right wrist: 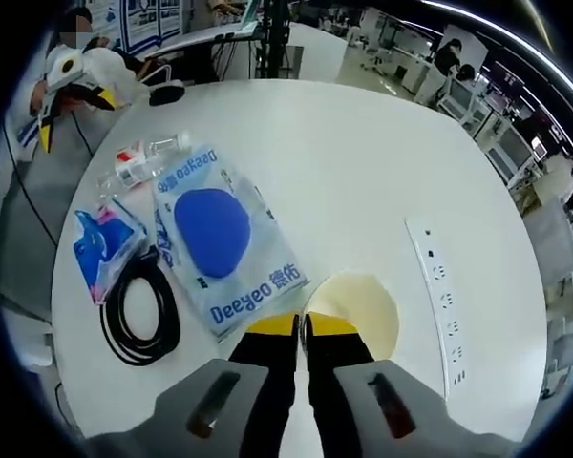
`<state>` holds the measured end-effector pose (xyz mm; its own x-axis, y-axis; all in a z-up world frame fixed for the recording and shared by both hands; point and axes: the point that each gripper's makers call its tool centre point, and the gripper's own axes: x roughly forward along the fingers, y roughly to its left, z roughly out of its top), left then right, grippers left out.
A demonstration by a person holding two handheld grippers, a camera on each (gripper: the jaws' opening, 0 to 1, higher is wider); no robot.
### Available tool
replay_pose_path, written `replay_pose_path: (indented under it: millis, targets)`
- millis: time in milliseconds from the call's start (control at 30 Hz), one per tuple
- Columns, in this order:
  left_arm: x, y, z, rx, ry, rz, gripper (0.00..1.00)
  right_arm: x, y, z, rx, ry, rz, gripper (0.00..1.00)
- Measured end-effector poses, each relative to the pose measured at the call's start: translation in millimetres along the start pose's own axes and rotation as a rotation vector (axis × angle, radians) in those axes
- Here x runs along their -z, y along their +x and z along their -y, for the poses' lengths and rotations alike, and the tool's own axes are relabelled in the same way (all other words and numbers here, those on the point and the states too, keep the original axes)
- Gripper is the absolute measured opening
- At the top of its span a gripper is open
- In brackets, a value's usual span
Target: Arrange the tabletop items into an orderly group along one side of the table until the central work area is clear of visible clutter.
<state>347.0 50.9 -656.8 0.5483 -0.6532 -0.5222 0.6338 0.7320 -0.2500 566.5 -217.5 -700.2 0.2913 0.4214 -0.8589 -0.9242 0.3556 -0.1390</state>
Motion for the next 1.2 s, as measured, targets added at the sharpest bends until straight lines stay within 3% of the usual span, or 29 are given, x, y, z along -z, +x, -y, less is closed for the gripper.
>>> replay_pose_path:
  millis: [300, 1200]
  targets:
    - [-1.9, 1, 1.0, 0.004, 0.001, 0.002, 0.85, 0.1, -5, 0, 0.014, 0.014, 0.015, 0.09]
    - [-22.0, 7, 2.4, 0.023, 0.040, 0.013, 0.85, -10.7, -49, 10, 0.131, 0.167, 0.176, 0.34]
